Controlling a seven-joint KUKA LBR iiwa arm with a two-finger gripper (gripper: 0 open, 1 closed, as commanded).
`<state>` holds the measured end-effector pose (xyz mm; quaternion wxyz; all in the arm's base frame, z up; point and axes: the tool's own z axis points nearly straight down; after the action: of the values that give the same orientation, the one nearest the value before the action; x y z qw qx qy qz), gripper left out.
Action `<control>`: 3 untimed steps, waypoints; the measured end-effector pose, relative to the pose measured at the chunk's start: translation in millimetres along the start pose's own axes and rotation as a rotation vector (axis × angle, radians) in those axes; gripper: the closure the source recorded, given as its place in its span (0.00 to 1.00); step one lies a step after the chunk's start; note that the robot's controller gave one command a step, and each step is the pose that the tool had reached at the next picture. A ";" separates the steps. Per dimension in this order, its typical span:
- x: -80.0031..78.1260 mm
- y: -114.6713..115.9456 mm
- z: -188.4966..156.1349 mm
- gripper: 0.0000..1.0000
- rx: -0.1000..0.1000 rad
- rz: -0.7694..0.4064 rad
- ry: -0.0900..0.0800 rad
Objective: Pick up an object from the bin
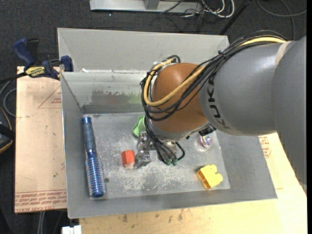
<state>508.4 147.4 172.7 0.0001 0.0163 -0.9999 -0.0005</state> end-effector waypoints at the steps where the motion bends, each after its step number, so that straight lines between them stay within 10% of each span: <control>1: -0.1 -0.2 0.0 0.00 0.000 0.000 0.000; 2: -31.3 -8.4 97.4 0.00 -0.004 0.108 -0.006; 3: -34.0 -7.2 91.9 1.00 -0.007 0.107 -0.016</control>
Offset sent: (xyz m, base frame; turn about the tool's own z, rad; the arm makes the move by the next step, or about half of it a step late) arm 0.0000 0.0000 0.0000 0.0000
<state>542.5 141.5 80.8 -0.0077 -0.0373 -0.9993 -0.0042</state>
